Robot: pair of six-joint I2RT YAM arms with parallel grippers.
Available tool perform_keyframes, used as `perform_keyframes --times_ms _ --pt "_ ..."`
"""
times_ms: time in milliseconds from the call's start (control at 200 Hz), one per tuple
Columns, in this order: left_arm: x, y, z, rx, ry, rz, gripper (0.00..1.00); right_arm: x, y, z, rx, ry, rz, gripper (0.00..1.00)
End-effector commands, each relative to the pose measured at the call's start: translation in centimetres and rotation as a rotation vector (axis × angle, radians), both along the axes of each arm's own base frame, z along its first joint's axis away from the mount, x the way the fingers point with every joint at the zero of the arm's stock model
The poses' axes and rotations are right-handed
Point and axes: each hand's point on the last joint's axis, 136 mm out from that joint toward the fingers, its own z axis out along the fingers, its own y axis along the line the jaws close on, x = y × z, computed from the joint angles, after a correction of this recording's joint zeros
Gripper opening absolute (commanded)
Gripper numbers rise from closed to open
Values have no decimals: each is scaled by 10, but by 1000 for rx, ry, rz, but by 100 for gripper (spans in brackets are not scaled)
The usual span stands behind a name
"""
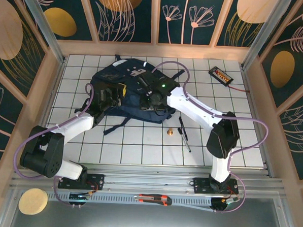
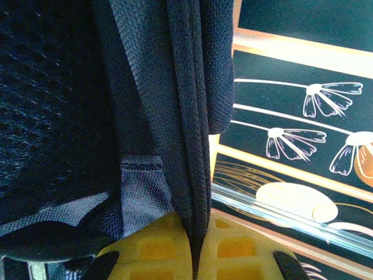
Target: Pack the student bag
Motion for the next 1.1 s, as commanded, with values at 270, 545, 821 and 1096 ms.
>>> perform_keyframes --times_ms 270,545,821,1096 --pt "10 -8 73 -119 -177 3 0 34 6 -10 -69 -133 -50 33" --pt "9 -15 66 -128 -159 -14 0 43 23 -9 -6 -122 -48 39" --pt "10 -19 65 -123 -151 -27 0 59 22 -11 -1 -142 -82 26" --pt "8 -18 54 -103 -134 -29 0 58 7 -10 -50 -133 -76 0"
